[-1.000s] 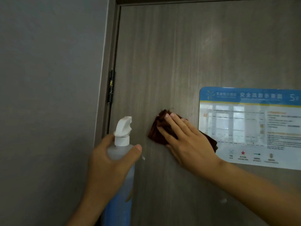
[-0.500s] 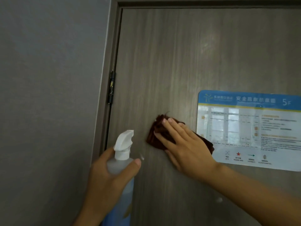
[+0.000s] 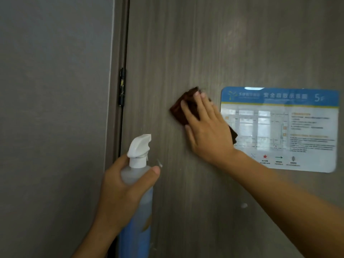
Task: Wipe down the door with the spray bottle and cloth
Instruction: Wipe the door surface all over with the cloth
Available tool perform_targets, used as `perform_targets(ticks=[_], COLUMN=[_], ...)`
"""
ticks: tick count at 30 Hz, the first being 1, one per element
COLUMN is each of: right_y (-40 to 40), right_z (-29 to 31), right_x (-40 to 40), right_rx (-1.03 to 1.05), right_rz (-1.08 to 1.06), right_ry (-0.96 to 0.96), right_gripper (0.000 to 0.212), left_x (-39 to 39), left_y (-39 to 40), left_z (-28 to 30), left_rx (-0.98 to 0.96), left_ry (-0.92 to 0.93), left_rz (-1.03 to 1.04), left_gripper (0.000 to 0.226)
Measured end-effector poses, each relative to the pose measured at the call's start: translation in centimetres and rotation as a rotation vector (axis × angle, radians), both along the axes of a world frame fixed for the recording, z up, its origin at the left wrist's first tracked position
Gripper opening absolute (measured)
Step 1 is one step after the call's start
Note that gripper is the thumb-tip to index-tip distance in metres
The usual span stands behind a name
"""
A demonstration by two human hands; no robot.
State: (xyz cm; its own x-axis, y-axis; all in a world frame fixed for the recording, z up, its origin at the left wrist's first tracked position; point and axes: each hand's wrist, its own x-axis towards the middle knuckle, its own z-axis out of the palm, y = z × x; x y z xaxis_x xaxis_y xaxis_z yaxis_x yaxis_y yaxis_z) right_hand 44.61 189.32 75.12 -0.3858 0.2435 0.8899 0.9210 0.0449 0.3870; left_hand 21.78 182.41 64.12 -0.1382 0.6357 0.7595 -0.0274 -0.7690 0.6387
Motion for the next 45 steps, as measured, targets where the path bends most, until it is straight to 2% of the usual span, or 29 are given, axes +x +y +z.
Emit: perform_targets(ticks=[4,7,9,15,17,22,24,27,31,34,36,41,43,45], right_y=[-0.6,-1.0,-1.3,-0.6,-0.1,0.0,-0.2,-0.5,-0.1,0.7,1.0,1.2,1.0,0.5], right_z=[-6.1,-7.4,-5.6,1.4,0.7,-6.7,-8.0,-5.6,0.8,2.5,1.3,-7.3,-9.2,-8.6], right_x=[2.6,4.8,5.0,1.2,0.3,1.5,2.5,2.5,0.4,-1.5,-2.4,-0.9,0.8,1.9], right_rx=[-0.052,-0.055,-0.020,0.058,0.064,-0.050,-0.052,-0.006,0.069,0.105,0.095,-0.045,-0.081,-0.072], right_rz=[-0.020,-0.100,-0.113,-0.032,-0.006,0.001,-0.021,-0.029,-0.013,0.015,0.043,0.033,-0.025,-0.057], right_ry=[-0.246,-0.308,-0.245,0.135,0.143,-0.159,-0.177,-0.050,0.200,0.262,0.185,-0.321,-0.415,-0.425], right_gripper=[0.061,0.063,0.060,0.060,0.060,0.059,0.060,0.060,0.060,0.060,0.060,0.062,0.067,0.065], left_x=[-0.1,-0.1,-0.1,0.2,0.4,0.5,0.5,0.5,0.6,0.8,0.8,0.4,0.4,0.3], left_y=[0.1,0.3,0.4,0.5,0.8,1.3,1.4,1.4,1.4,1.4,1.5,2.1,2.2,2.2], left_z=[0.0,0.1,0.1,-0.1,-0.4,-0.2,0.0,-0.1,-0.4,-0.3,-0.2,-0.2,-0.3,-0.3], left_rx=[0.001,0.007,0.009,0.011,-0.007,-0.034,-0.037,-0.026,-0.022,0.002,0.002,0.006,0.008,0.006], left_ry=[0.009,0.017,0.015,0.012,-0.006,-0.034,-0.030,-0.022,-0.005,-0.002,-0.007,-0.014,-0.017,-0.021], left_rz=[0.011,0.010,0.006,-0.013,-0.019,-0.024,-0.021,-0.024,-0.045,-0.059,-0.050,0.004,0.009,0.008], left_gripper=[0.036,0.037,0.037,0.030,0.031,0.042,0.041,0.037,0.032,0.035,0.036,0.035,0.035,0.036])
